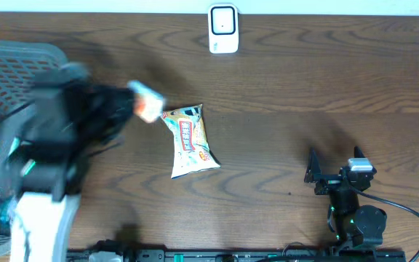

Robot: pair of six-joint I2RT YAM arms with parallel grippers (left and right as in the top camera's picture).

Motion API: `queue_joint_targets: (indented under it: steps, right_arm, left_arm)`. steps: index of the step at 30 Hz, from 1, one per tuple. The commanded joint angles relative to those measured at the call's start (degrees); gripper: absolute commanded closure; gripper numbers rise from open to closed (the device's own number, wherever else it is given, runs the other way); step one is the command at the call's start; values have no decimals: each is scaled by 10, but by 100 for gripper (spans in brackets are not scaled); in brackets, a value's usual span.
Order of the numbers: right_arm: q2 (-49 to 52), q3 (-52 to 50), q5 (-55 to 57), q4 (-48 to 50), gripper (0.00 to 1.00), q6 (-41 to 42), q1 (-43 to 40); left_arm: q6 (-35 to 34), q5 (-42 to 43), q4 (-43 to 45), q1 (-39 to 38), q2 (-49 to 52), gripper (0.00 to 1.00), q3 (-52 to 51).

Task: Scan the item barcode
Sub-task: 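Carry the orange packet over and set it beside the snack bag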

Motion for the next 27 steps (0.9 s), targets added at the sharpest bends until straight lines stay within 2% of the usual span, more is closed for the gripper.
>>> queue_joint_targets:
  steps: [1, 7, 16, 19, 24, 27]
  right_arm:
    - [-3, -2, 3, -1, 1, -3, 4]
    - [-3, -2, 3, -1, 1, -3, 4]
    - [-3, -2, 3, -1, 1, -3, 4]
    - [-3, -2, 3, -1, 1, -3, 4]
    - [-3, -2, 3, -1, 1, -3, 4]
    - [-3, -2, 3, -1, 1, -3, 4]
  left_arm:
    - [-1, -86, 19, -88, 91, 75, -6]
    - [-1, -129, 37, -117, 218, 75, -6]
    - [-1, -127, 5, -118, 372, 76, -7]
    - [-1, -102, 1, -118, 442, 76, -7]
    - [-1, -91, 1, -118, 504, 87, -7]
    - [5, -89, -1, -118, 499, 89, -6]
